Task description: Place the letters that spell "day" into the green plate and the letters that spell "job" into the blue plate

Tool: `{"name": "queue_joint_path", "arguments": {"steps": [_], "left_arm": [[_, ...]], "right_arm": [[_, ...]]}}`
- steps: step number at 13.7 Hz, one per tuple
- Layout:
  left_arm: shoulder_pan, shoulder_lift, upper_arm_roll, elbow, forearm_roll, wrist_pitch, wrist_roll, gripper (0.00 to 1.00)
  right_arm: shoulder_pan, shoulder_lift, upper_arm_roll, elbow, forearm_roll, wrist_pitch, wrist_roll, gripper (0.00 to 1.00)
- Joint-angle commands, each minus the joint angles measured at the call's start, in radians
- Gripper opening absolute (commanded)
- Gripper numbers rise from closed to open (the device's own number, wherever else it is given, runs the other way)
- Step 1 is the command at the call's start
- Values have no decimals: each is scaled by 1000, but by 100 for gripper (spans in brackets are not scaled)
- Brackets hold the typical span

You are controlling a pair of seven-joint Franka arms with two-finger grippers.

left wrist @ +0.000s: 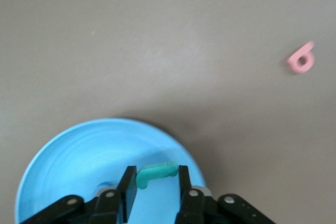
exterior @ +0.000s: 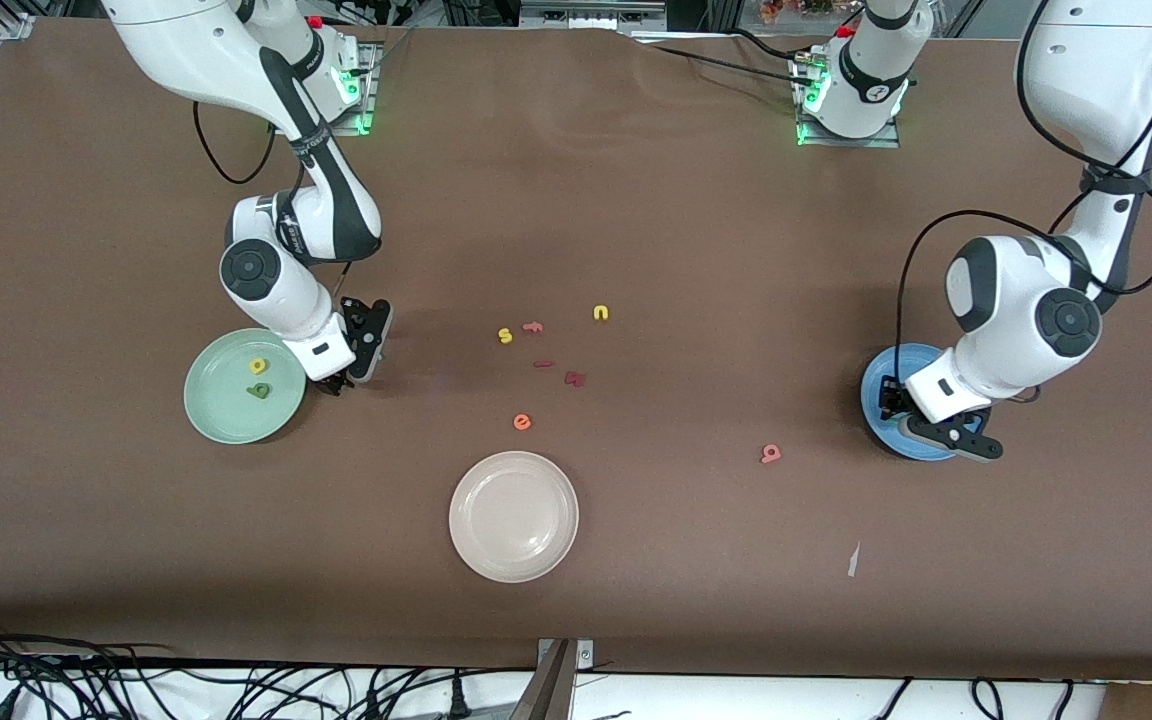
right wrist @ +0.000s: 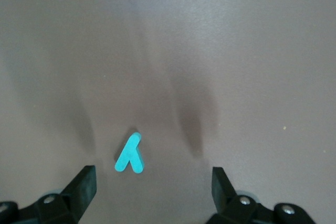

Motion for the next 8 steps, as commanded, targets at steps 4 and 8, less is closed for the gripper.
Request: {"name": "queue_joint_path", "arguments": {"steps": [4, 8], "left_arm": [[1, 6, 3, -34, 19, 8, 31, 95], [-89, 20, 5, 6, -2, 8, 3, 94]], "right_arm": [[6, 14, 20, -29, -6, 57, -39, 89], [6, 32, 24, -31, -6, 50, -43, 74]]}}
